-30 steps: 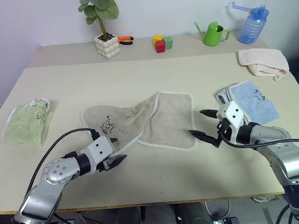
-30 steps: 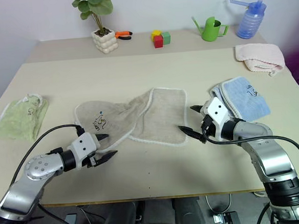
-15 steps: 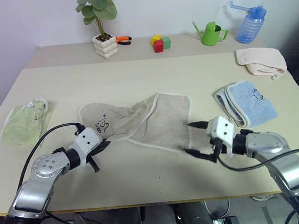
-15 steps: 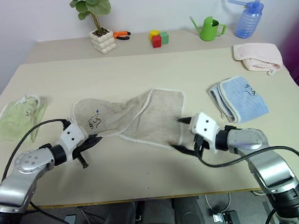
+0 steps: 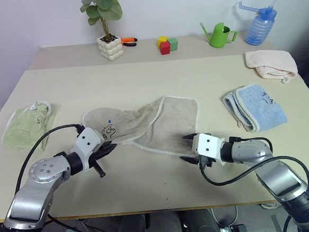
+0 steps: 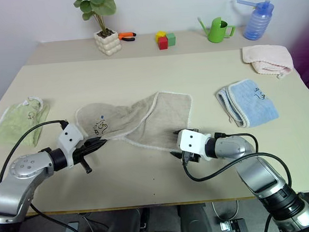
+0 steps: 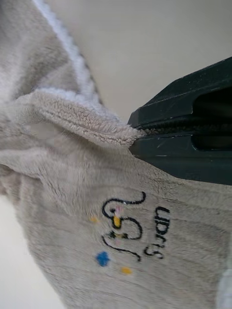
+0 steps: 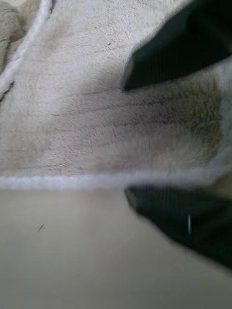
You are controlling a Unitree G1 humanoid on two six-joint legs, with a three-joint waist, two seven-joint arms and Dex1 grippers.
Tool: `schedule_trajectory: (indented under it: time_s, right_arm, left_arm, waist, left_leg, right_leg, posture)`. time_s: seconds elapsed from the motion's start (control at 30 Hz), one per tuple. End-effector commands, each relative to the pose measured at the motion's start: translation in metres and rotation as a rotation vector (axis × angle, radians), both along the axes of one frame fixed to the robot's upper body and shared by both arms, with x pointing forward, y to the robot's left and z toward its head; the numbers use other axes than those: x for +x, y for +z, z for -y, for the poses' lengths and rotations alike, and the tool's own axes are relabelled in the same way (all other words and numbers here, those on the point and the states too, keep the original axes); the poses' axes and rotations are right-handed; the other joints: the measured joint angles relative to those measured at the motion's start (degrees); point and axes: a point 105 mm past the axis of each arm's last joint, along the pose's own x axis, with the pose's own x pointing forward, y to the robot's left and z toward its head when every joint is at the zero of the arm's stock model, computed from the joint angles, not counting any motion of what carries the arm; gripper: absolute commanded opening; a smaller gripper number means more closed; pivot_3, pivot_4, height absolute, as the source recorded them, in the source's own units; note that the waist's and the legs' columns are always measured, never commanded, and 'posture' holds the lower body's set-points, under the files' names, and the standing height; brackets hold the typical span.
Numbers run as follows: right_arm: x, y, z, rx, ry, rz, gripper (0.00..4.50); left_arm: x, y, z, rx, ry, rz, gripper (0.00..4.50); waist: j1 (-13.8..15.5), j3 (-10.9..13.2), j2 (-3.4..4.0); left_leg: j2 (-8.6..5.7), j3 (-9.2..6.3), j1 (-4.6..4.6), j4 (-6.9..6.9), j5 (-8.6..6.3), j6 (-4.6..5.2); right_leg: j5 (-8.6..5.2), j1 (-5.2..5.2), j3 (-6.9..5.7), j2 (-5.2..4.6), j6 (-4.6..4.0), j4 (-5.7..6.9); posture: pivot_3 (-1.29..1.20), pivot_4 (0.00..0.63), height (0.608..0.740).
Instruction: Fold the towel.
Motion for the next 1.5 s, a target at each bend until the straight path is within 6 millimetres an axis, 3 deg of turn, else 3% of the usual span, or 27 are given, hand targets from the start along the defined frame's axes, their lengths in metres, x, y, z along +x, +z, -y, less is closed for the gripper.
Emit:
schedule_trajectory:
  time_s: [0.03,0.1,0.13,0.27,0.37,0.47,0.6,0.73,0.83,1.0,1.17,1.5]
  right_arm:
    - [0.010,0.007,0.017,-0.034,-0.060,0.041,1.33]
    - [0.010,0.008,0.019,-0.033,-0.061,0.044,0.27]
    - [0.010,0.008,0.020,-0.034,-0.060,0.044,0.01]
    - [0.005,0.007,0.019,-0.024,-0.037,0.026,0.01]
    - [-0.008,0.010,0.013,0.036,0.012,-0.062,0.84]
    - [-0.020,0.026,0.004,0.146,0.056,-0.133,2.24]
    - [-0.016,0.050,0.001,0.264,0.044,-0.125,4.03]
    - [0.006,0.066,0.003,0.367,-0.027,-0.096,4.03]
    - [0.033,0.063,0.010,0.350,-0.130,-0.044,4.03]
    - [0.086,0.055,0.024,0.333,-0.336,0.038,4.03]
    - [0.101,0.050,0.029,0.122,-0.271,0.195,4.03]
    - [0.135,0.064,0.036,0.009,-0.236,0.351,4.03]
  left_arm:
    - [0.000,0.015,0.000,-0.010,0.005,0.050,0.00]
    - [0.001,0.016,0.000,-0.015,0.009,0.051,0.00]
    - [0.002,0.016,0.000,-0.018,0.011,0.051,0.00]
    - [0.003,0.017,0.000,-0.015,0.013,0.054,0.00]
    - [0.002,0.017,-0.001,-0.015,0.014,0.051,0.00]
    - [-0.001,0.021,-0.010,-0.033,0.033,0.023,0.00]
    - [-0.017,0.028,-0.031,-0.100,0.050,-0.103,0.00]
    - [-0.031,0.011,-0.061,0.092,0.069,-0.168,0.00]
    - [-0.033,-0.003,-0.074,0.214,0.069,-0.171,0.00]
    - [-0.028,-0.004,-0.060,0.153,0.057,-0.139,0.00]
    - [-0.029,-0.009,-0.055,0.159,0.043,-0.138,0.00]
    - [-0.032,-0.017,-0.051,0.165,0.032,-0.154,0.00]
  waist:
    - [-0.03,0.00,0.00]
    - [-0.07,0.00,0.00]
    - [-0.09,0.00,0.00]
    - [-0.10,0.00,0.00]
    - [-0.10,0.00,0.00]
    - [-0.09,0.01,0.00]
    - [-0.64,0.03,-0.01]
    - [-0.42,0.04,0.00]
    - [-0.25,0.06,0.02]
    - [-0.16,0.06,0.02]
    - [-0.24,0.08,0.06]
    - [-0.66,0.09,0.09]
  left_leg:
    - [0.00,0.00,0.00,0.00,0.00,0.00]
    - [0.00,0.00,0.00,0.00,0.00,0.00]
    - [0.00,0.00,0.00,0.00,0.00,0.00]
    - [0.00,0.00,0.00,0.00,0.00,0.00]
    - [0.00,0.00,0.00,0.00,0.00,0.00]
    - [0.00,-0.04,-0.02,0.00,-0.01,0.02]
    - [0.07,-0.03,-0.02,-0.01,-0.02,0.03]
    - [0.07,-0.02,-0.01,-0.01,-0.02,0.03]
    - [0.05,0.03,-0.01,-0.02,-0.02,0.03]
    - [0.02,0.03,-0.08,-0.01,-0.02,0.03]
    - [0.01,0.06,-0.13,-0.25,-0.02,0.01]
    - [0.01,0.14,-0.02,-0.46,0.02,-0.04]
  right_leg:
    - [0.00,0.00,0.00,0.00,0.00,0.00]
    - [0.00,0.00,0.00,0.00,0.00,0.00]
    - [0.00,-0.01,0.00,0.00,0.00,0.00]
    - [0.00,-0.01,0.00,0.01,0.00,0.00]
    - [0.00,-0.01,0.00,0.01,0.00,0.00]
    - [0.00,0.00,-0.02,0.00,0.00,0.00]
    - [0.00,-0.05,0.00,0.05,0.00,0.03]
    - [-0.01,-0.04,-0.01,0.05,-0.02,-0.01]
    - [-0.10,-0.04,0.01,0.02,-0.19,-0.02]
    - [-0.10,-0.07,0.01,-0.05,-0.21,-0.07]
    - [0.00,-0.28,0.03,-0.06,-0.03,-0.06]
    - [0.00,-0.31,0.10,-0.01,-0.04,-0.04]
  posture:
    - [0.00,0.150,0.727]
    - [0.00,0.150,0.727]
    - [0.00,0.150,0.727]
    - [0.00,0.150,0.727]
    - [0.00,0.150,0.727]
    - [0.00,0.150,0.727]
    - [0.00,0.150,0.727]
    - [0.00,0.150,0.727]
    - [0.00,0.150,0.727]
    - [0.00,0.150,0.727]
    - [0.00,0.150,0.727]
    - [0.00,0.150,0.727]
